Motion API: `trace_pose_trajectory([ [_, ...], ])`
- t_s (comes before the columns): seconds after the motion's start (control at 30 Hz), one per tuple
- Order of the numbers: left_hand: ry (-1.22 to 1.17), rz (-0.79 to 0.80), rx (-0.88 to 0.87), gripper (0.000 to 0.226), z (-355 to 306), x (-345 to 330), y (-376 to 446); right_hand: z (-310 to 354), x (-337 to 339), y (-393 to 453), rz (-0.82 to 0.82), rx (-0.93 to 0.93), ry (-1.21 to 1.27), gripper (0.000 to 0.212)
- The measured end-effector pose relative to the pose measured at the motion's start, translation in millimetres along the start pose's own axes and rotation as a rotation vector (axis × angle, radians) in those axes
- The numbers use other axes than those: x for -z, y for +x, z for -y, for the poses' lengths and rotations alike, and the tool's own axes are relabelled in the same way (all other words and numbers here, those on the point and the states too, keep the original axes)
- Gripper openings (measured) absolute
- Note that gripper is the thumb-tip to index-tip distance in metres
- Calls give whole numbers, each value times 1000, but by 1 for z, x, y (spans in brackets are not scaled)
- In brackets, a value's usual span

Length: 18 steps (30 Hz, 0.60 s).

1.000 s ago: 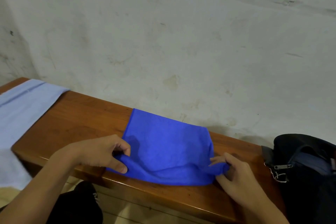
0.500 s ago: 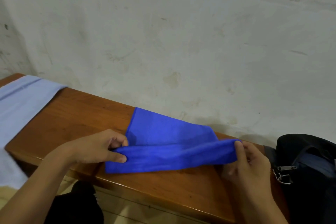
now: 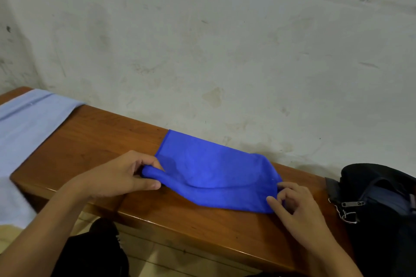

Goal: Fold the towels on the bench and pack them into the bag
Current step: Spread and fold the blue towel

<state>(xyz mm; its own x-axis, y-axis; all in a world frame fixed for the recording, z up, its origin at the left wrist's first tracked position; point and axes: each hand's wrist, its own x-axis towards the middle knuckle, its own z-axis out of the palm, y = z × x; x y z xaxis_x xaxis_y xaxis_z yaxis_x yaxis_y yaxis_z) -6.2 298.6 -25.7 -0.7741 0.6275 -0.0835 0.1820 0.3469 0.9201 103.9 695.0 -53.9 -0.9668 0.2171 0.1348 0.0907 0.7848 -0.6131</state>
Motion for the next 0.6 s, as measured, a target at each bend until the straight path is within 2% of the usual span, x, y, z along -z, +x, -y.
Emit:
trace_pose_trajectory([
  [0.17,105,92,39,4,1,-1,-1,11,6,-5,-90,-32,215,25],
  [0.3,84,69,44,5,0,2,-4,20,7,-11,-137,-7,318,39],
  [0.6,58,178,77,10,0,0,-2,13,2,-6,-25,-56,211,30],
])
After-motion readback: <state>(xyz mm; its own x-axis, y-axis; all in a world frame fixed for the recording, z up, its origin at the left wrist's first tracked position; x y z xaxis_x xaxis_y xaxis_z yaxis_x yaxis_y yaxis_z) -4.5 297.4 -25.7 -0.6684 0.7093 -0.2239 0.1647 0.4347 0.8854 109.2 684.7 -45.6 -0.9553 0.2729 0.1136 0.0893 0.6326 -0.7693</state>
